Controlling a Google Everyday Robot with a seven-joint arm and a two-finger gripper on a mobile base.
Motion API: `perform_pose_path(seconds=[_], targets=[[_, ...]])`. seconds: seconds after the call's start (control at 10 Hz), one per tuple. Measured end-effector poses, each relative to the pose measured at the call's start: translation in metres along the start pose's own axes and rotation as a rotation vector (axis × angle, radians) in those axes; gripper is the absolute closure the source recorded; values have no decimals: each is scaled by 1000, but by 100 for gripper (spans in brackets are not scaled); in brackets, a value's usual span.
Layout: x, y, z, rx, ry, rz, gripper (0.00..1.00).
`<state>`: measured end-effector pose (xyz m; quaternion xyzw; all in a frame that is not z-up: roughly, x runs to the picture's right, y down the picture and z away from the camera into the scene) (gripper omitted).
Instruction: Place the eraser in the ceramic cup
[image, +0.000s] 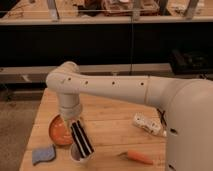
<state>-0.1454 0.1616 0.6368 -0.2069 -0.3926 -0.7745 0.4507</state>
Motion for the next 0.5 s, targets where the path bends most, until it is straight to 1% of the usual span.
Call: perform_pose_path(seconds=[0.1, 0.3, 0.4, 0.5], targets=[[-1, 3, 1, -2, 1, 5, 25], [4, 17, 1, -6, 2, 5, 44], [5, 21, 3, -6, 2, 3, 49], [6, 23, 6, -4, 4, 2, 49]])
